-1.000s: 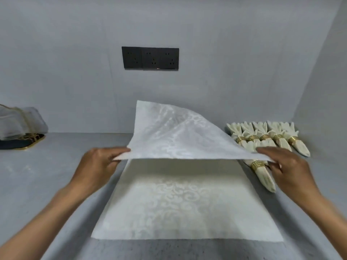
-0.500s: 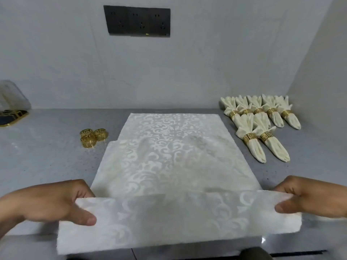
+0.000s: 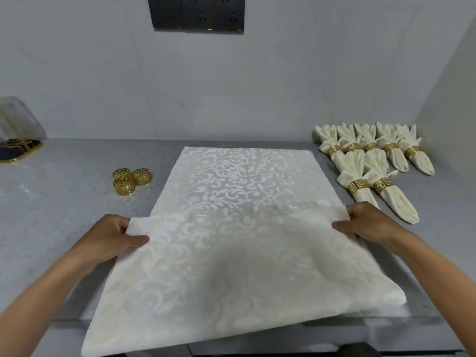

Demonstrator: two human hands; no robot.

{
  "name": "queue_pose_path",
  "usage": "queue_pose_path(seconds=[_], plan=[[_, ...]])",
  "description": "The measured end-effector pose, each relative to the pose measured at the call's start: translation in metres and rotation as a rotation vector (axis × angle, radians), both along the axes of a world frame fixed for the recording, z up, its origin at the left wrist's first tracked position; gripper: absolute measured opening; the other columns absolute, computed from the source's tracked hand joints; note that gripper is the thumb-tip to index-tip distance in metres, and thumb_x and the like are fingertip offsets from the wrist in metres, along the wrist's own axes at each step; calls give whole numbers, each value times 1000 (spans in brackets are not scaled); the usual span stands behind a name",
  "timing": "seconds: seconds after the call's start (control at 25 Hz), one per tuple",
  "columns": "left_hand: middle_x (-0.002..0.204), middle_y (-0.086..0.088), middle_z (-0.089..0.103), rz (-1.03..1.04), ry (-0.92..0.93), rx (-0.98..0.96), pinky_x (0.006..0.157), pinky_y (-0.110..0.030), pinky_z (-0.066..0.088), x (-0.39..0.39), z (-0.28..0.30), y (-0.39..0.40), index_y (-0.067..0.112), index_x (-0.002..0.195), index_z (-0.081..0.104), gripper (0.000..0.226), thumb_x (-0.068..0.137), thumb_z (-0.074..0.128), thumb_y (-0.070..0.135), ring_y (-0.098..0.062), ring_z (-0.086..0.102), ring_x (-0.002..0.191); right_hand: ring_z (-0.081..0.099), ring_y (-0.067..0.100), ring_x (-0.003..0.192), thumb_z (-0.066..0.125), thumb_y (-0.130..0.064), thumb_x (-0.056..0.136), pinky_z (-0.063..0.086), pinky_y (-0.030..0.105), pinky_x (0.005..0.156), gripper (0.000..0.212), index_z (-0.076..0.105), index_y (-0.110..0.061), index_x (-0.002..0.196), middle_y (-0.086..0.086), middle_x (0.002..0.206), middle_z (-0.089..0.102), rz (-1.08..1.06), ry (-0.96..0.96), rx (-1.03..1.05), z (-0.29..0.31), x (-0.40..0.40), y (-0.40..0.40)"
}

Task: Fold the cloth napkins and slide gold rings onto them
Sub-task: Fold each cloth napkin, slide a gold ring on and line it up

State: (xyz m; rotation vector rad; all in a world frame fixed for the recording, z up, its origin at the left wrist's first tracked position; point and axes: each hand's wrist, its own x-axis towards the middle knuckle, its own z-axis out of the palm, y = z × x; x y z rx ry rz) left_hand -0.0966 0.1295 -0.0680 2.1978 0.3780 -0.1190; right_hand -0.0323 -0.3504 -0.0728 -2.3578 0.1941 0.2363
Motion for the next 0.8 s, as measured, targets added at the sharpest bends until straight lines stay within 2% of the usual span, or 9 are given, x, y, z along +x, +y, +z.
queue_pose_path(seconds=[0.08, 0.16, 0.28, 0.36, 0.44, 0.52, 0.6, 0.72, 0.8], plan=[[59, 2, 70, 42, -71, 67, 63, -31, 54, 1, -8, 6, 14, 63, 73, 19, 81, 78, 12, -16, 68, 58, 45, 17, 50, 76, -18, 84, 33, 28, 51, 33, 56, -4, 63, 6, 54, 50, -50, -79, -28, -11, 8, 4], [59, 0, 68, 55, -149, 206, 61, -27, 48, 4, -16, 10, 13, 62, 71, 20, 80, 79, 16, -23, 65, 61, 39, 16, 51, 75, -19, 85, 26, 30, 52, 40, 46, -10, 59, 3, 54, 42, -61, -163, -82, -18, 15, 10], [78, 10, 65, -77, -259, 333, 56, -21, 40, 12, -17, 6, 23, 78, 68, 13, 79, 78, 14, -12, 58, 63, 39, 18, 55, 74, -21, 84, 26, 32, 54, 38, 46, -8, 61, 4, 59, 43, -47, -262, -176, -26, 26, 10], [80, 15, 65, -130, -205, 316, 54, -18, 42, 17, -12, 8, 31, 97, 67, 26, 79, 77, 14, -6, 58, 62, 40, 20, 58, 74, -22, 83, 27, 33, 56, 37, 47, -8, 62, 4, 62, 43, 0, -258, -209, -28, 33, 6], [83, 12, 66, -140, -128, 291, 58, -19, 44, 25, -11, 17, 29, 101, 67, 29, 79, 78, 14, -9, 61, 67, 35, 19, 58, 75, -19, 82, 24, 33, 57, 43, 38, -14, 60, 0, 62, 36, 53, -264, -175, -28, 38, 4], [89, 6, 71, -132, -86, 225, 67, -26, 50, 34, -10, 27, 24, 94, 73, 20, 79, 79, 13, -16, 67, 77, 30, 14, 54, 77, -18, 81, 22, 31, 56, 48, 35, -17, 58, -2, 58, 32, 18, -219, -10, -26, 40, 1], [75, 4, 73, -124, -26, 119, 65, -28, 48, 36, -9, 32, 21, 78, 73, 10, 80, 80, 14, -18, 68, 66, 34, 12, 50, 80, -21, 78, 27, 28, 53, 42, 44, -18, 58, -3, 55, 40, -47, -99, 169, -21, 40, 1], [53, -5, 45, -47, -55, 42, 62, -28, 28, 38, -21, 41, 16, 51, 47, 44, 80, 80, 19, -19, 42, 51, 42, 14, 54, 82, -23, 77, 32, 27, 55, 29, 57, -14, 64, 1, 59, 50, -50, 6, 200, -21, 41, -3], [62, -19, 57, 21, -111, -12, 63, -31, 35, 38, -26, 39, 12, 57, 61, 32, 79, 82, 23, -23, 52, 57, 47, 16, 62, 83, -21, 76, 34, 27, 59, 26, 60, -9, 71, 3, 69, 54, -103, -44, 219, -22, 38, -10]])
